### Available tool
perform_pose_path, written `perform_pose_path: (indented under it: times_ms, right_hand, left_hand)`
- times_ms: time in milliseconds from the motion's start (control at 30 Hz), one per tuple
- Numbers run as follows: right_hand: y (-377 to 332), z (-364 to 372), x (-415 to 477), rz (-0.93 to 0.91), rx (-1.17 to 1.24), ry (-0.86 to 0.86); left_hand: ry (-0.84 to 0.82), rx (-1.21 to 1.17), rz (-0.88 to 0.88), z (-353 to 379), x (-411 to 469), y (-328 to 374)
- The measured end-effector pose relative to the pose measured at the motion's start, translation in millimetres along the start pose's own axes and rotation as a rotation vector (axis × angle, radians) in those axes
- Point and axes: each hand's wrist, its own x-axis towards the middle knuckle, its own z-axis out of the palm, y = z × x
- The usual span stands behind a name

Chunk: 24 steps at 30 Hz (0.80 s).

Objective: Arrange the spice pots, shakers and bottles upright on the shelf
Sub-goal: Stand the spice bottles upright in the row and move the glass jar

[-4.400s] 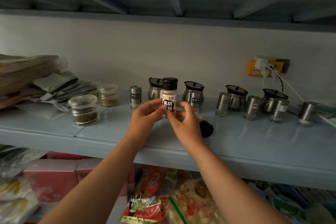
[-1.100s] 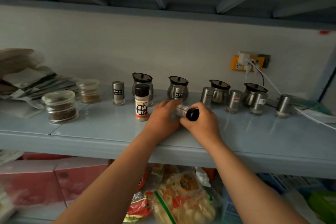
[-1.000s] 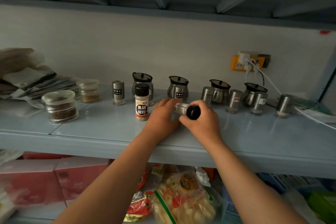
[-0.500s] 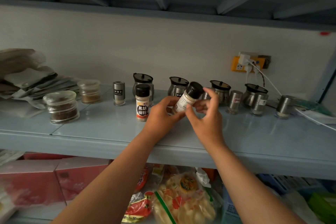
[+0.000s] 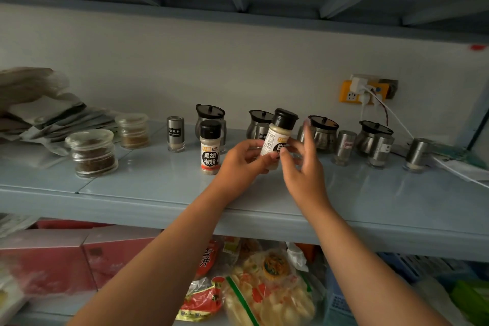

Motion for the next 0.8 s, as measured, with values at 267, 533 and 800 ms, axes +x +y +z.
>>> perform_pose_path:
  times_ms: [267, 533, 800]
  right_hand:
    - [-2.0, 2.1, 1.8, 0.113, 0.068, -0.077]
    - [0.5, 3.6, 2.6, 0.092, 0.028, -0.084]
    - [0.3, 4.2, 2.5, 0.076, 0.038, -0.039]
  left_hand:
    - [-0.022, -0.070, -0.005, -0.3, 1.6, -1.2]
    - [-0.023, 0.129, 0.089, -0.5, 0.7, 0.9]
    - [0.123, 0.085, 0.033, -0.4, 7.7, -8.2]
